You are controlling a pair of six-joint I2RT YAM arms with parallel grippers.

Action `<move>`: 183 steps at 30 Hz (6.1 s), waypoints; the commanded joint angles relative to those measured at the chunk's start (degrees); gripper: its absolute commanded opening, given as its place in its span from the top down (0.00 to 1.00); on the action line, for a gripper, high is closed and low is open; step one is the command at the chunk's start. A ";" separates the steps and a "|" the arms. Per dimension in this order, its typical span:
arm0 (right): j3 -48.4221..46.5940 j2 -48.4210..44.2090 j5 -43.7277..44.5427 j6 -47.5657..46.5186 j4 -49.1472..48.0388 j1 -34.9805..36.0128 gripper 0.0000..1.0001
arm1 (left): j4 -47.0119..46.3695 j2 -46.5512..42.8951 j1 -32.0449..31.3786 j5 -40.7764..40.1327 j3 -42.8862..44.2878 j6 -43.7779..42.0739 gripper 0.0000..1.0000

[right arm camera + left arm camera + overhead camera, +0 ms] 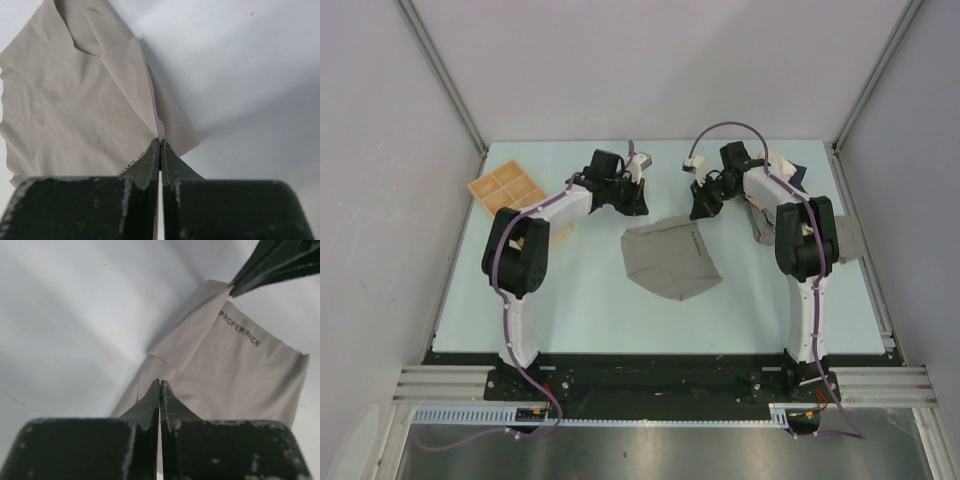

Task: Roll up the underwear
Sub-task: Fold the underwear at the center of the board.

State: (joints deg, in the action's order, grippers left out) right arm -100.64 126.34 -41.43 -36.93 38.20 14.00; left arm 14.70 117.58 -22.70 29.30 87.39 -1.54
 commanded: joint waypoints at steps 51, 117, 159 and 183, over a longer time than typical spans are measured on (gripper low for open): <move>16.88 -10.33 -0.58 -11.76 4.52 -0.03 1.00 | 13.34 14.96 -6.39 16.23 13.07 -13.40 0.48; 12.13 -11.03 -0.67 -14.31 5.49 0.06 1.00 | 6.83 7.05 -4.11 17.29 9.37 -12.34 0.36; 7.65 -11.21 -2.60 -12.12 6.28 -1.17 1.00 | 11.23 0.64 -5.34 12.62 9.82 -13.76 1.00; 16.52 -16.48 -2.96 -21.95 9.26 -2.40 1.00 | -1.34 -10.88 -11.75 15.26 -12.42 -4.70 1.00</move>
State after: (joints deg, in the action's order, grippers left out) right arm -85.86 113.30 -44.84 -54.35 45.76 12.10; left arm 16.32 109.95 -33.30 40.95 76.58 -7.90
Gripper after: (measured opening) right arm 0.010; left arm 0.006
